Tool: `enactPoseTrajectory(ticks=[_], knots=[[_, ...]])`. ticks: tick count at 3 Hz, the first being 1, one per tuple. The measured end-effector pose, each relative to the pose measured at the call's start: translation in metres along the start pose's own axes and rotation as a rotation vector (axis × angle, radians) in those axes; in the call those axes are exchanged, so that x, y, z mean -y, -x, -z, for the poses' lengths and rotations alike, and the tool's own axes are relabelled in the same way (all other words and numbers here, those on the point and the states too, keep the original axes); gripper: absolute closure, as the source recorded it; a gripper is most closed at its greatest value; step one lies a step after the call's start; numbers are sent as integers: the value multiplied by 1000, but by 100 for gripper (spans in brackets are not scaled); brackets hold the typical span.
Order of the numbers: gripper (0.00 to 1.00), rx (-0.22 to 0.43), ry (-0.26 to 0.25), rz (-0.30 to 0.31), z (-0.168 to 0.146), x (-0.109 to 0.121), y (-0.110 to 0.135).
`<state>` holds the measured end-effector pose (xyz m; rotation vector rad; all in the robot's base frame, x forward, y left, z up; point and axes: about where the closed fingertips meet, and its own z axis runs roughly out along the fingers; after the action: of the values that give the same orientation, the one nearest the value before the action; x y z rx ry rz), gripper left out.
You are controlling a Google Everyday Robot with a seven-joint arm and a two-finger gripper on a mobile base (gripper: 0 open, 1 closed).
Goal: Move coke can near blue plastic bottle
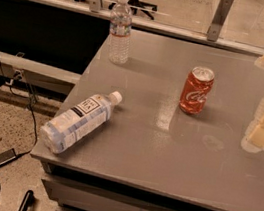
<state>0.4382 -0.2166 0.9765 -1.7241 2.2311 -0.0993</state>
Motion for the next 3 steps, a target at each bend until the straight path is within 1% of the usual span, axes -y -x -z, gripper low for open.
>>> enactPoseTrajectory(ticks=[1, 2, 3], knots=[[0, 0, 0, 0, 0, 0, 0], [0, 20, 9, 7, -5, 4, 8], [0, 73, 6, 3, -22, 26, 28]])
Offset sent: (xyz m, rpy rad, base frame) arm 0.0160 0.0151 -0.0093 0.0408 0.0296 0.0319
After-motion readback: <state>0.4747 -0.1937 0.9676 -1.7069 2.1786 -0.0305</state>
